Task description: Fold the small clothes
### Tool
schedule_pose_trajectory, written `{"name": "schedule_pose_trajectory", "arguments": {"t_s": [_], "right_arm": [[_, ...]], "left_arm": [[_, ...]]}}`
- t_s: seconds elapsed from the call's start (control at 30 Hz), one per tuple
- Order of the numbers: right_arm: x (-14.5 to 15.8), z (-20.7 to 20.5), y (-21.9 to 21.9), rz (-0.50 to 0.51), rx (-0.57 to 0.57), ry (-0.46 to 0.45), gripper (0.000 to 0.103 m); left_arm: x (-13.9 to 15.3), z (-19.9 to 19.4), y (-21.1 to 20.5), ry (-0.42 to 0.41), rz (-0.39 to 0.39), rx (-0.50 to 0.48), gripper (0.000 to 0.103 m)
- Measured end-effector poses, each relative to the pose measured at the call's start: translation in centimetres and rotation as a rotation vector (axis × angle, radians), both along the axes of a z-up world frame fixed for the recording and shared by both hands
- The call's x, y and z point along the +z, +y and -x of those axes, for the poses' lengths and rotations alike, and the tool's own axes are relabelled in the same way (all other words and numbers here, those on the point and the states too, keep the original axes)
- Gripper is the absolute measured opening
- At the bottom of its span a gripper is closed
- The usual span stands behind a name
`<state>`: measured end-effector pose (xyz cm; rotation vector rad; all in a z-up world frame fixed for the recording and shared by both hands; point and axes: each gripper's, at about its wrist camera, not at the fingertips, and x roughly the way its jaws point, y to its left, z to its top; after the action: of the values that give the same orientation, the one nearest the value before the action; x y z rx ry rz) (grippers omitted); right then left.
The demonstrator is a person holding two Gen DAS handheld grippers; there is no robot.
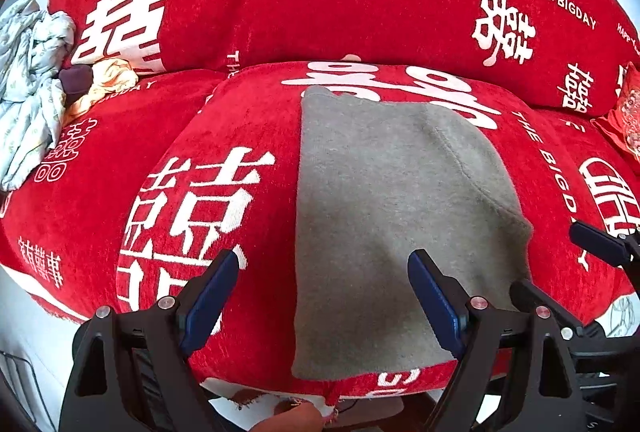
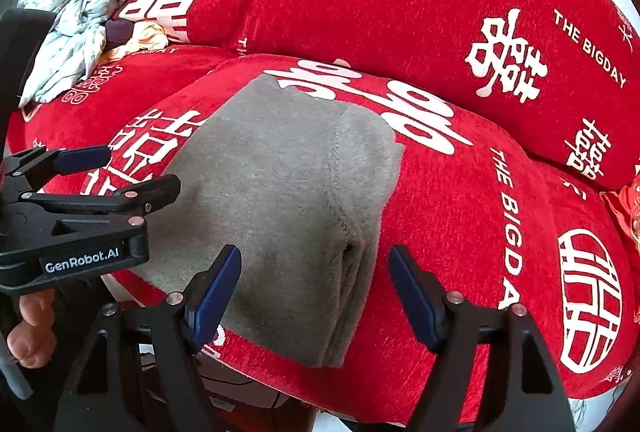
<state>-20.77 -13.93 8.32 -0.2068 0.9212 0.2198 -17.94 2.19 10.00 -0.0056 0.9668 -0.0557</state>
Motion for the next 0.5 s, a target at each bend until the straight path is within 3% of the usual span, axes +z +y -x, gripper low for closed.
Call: {"name": "schedule_pose_trajectory", "arguments": {"t_s": [0.5], "right_arm": [[0.6,0.9,-0.1,-0.017,-0.006,-0.019,0.079]], "left_arm": [[1.1,1.5,-0.3,-0.008,-0.001,-0.009,0.087]]}}
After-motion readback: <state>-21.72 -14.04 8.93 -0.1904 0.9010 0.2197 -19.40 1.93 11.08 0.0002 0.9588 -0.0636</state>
